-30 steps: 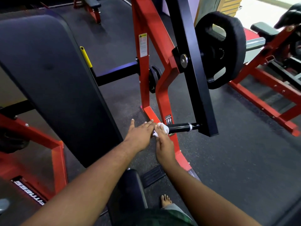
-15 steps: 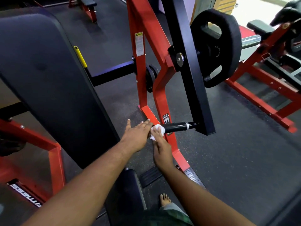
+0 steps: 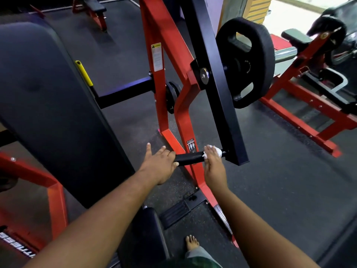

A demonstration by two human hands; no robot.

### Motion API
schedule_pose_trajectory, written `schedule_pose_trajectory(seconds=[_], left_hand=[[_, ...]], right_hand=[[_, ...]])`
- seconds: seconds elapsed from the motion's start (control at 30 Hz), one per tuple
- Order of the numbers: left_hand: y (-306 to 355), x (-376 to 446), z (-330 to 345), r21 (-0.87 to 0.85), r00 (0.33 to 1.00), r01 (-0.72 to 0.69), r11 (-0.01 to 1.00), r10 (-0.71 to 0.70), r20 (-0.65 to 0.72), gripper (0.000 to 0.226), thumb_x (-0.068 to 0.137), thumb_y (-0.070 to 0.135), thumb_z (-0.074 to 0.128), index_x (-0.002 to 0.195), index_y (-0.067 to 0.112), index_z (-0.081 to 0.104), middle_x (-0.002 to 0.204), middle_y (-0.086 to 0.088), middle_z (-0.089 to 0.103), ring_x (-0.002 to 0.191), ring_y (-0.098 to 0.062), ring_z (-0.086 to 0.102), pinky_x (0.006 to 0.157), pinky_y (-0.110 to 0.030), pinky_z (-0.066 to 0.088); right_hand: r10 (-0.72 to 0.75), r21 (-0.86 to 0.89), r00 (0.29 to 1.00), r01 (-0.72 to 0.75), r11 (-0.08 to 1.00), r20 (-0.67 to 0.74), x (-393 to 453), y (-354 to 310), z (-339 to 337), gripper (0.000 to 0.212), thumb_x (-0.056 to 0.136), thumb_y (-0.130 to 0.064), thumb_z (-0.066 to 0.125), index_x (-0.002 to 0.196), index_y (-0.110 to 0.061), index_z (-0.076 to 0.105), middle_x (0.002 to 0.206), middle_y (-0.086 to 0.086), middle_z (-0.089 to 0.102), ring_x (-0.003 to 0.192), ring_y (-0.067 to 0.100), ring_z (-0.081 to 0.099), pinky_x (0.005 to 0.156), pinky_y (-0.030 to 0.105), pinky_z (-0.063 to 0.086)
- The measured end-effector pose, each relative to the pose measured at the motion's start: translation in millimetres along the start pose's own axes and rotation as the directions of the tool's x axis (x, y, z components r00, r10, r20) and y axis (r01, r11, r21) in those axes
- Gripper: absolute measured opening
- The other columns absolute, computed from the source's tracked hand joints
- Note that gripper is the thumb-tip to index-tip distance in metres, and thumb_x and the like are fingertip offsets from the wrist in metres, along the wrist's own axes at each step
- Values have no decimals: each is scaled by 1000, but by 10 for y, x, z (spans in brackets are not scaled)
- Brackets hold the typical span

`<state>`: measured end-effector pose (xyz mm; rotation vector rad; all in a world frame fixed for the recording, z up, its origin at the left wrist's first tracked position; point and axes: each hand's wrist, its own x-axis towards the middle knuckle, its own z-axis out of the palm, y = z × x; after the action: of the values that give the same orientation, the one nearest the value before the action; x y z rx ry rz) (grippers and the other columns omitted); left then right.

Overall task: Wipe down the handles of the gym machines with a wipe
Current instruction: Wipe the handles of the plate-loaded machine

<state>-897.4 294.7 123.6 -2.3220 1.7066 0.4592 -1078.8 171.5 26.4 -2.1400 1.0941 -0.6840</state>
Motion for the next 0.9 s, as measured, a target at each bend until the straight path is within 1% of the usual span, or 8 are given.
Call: schedule_pose_trajectory(seconds=[0.07,0.2,0.37,0.53,0.6,0.7,0.8,0.9], left_hand=[[2,-7,25,-20,1000,14,1000,-14,-4,54,110,49,22,154,19,33,163,-3,36,158,-22,16,120,-74,-2],[30,-11,54,-60,999,35,998,-36,-20,52,110,47,25,151,17,34,162,-5,34,158,-22,16,119,-76,1],[32,-3,62,-91,999,34,995,-37,-31,50,110,47,26,148,16,37,162,-7,33,157,-21,18,119,-75,4],[33,-15,42,-104,999,33,994,-35,-15,47,111,40,27,150,15,34,165,-7,29,158,-20,15,120,-73,4],[31,-16,58,-114,999,37,993,-39,-21,50,111,43,27,150,14,34,165,-7,29,158,-21,15,120,-74,2],[44,-16,61,-122,999,45,992,-47,-11,51,110,46,26,149,14,35,164,-7,30,158,-22,16,120,-74,1],[47,-8,41,-129,999,47,990,-48,-3,51,110,46,27,150,14,34,165,-7,28,158,-21,14,120,-73,1],[52,-15,42,-134,999,42,990,-44,-11,49,111,45,28,149,15,35,166,-6,27,158,-20,13,120,-73,2]], right_hand=[[51,-37,999,-51,998,-12,93,150,-80,34,108,-14,34,131,-6,57,142,12,54,139,32,41,116,52,34],[198,100,973,-186,977,-122,7,-99,-10,32,110,-23,36,132,-13,57,146,7,52,141,27,43,111,44,42],[97,172,992,-82,982,-84,-258,-519,317,38,109,-19,39,140,-7,56,154,11,46,150,19,26,121,38,29],[-274,211,956,247,946,105,-481,-562,190,40,105,-13,44,144,-10,55,152,3,48,147,14,37,119,22,26],[-139,184,989,127,975,49,-388,-373,123,41,105,-8,45,145,-12,53,151,2,49,142,17,43,116,24,32],[128,160,988,-113,981,-87,-234,-238,193,40,108,-14,39,146,-9,50,159,5,38,152,19,23,121,44,29],[58,228,997,-46,973,-49,-297,-518,386,39,105,-9,43,142,-8,55,153,5,46,151,13,22,121,40,30],[0,454,1000,11,891,-26,-509,-722,372,33,106,-10,46,133,-13,65,143,-3,59,141,9,45,116,30,37]])
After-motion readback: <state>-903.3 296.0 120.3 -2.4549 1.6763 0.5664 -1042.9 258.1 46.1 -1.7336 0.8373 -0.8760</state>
